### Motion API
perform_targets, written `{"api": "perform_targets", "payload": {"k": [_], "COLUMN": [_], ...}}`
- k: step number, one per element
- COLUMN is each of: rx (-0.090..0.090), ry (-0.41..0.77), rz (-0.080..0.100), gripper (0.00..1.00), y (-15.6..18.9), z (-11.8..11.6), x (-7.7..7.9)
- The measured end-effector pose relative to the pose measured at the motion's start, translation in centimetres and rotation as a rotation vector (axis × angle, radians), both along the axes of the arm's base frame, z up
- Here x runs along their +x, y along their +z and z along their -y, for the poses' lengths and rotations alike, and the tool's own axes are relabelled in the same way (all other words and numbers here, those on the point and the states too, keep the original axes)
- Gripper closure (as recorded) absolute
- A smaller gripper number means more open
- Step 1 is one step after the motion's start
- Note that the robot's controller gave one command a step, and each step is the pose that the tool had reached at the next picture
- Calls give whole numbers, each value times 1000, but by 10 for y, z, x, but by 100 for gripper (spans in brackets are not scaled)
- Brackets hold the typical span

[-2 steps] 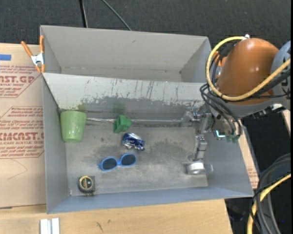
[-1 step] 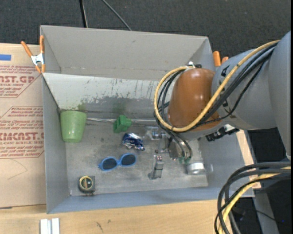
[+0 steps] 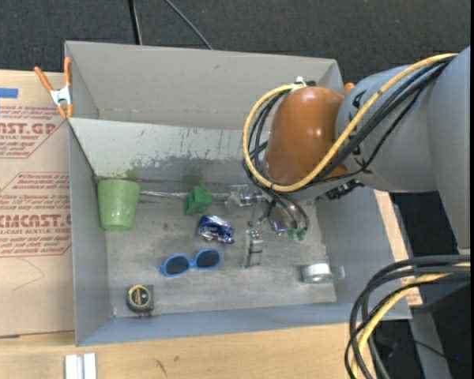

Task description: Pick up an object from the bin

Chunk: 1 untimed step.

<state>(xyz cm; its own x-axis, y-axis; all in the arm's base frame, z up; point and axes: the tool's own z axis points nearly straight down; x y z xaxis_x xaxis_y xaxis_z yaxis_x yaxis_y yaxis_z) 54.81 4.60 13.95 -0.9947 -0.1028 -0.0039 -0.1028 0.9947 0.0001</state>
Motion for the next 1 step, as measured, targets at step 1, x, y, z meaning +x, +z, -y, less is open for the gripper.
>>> {"api": "perform_targets", "payload": {"k": [1], "rx": [0], "ry": [-95], "rz": [-11], "gripper": [0], "y": [-61], "z": [1], "x": [-42]}}
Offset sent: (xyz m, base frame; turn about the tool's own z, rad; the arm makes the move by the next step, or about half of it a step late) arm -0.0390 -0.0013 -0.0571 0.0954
